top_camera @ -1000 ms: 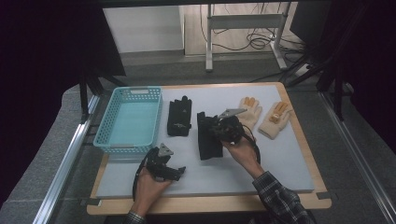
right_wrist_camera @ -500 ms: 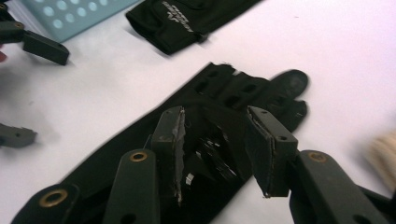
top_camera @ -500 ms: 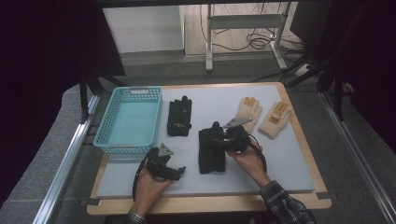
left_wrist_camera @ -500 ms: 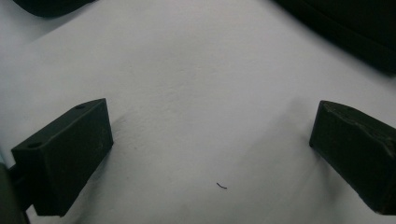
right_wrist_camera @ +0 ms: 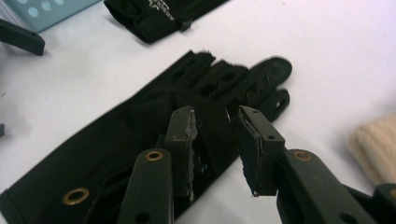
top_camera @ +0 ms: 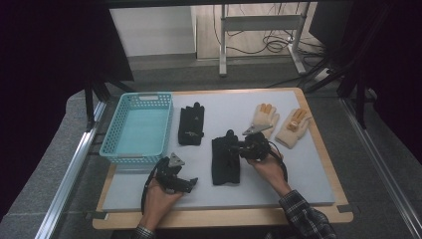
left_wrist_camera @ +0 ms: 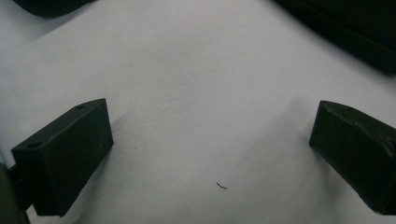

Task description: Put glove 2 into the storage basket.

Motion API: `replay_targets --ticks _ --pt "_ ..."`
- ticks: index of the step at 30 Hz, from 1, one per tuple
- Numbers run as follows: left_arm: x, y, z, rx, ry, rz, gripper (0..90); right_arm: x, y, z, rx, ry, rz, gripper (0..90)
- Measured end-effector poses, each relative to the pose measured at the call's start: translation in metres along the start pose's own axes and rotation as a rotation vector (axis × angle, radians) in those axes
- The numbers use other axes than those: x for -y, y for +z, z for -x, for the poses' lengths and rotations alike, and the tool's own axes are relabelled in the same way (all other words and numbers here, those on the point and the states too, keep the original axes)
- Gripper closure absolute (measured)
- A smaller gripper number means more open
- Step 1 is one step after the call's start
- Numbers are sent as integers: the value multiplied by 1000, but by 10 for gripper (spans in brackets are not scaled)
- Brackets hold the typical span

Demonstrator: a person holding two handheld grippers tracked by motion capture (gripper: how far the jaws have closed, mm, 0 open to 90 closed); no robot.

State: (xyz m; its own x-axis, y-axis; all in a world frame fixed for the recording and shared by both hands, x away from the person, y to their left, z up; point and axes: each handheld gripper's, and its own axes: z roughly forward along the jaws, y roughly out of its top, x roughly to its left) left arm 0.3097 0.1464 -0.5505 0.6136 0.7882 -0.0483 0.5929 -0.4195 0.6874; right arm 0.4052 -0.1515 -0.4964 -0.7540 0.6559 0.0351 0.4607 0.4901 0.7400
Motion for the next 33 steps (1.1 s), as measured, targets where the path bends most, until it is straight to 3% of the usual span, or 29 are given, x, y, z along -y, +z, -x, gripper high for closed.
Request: replay_targets --ticks 6,13,15,16,21,24,27,28,33 --pt "0 0 0 0 0 0 0 -21 15 0 -20 -9 21 650" --pt "0 0 0 0 1 -1 0 -52 46 -7 -59 -24 11 643" --pt "0 0 0 1 0 1 0 -65 62 -11 -78 -38 10 636" --pt "0 0 0 1 0 1 0 -65 62 -11 -78 -38 10 636" --pt "0 0 0 1 0 0 0 -90 98 -19 -72 -72 -16 583" --pt "0 0 0 1 -2 1 0 -97 109 -21 -64 -77 -17 573" --pt "0 0 0 2 -2 2 0 -105 125 -18 -55 -71 -24 554" --pt "0 0 0 1 -1 2 0 -108 135 -14 -50 -49 -35 547" --pt "0 0 0 1 -2 4 0 -113 153 -8 -54 -5 -40 494"
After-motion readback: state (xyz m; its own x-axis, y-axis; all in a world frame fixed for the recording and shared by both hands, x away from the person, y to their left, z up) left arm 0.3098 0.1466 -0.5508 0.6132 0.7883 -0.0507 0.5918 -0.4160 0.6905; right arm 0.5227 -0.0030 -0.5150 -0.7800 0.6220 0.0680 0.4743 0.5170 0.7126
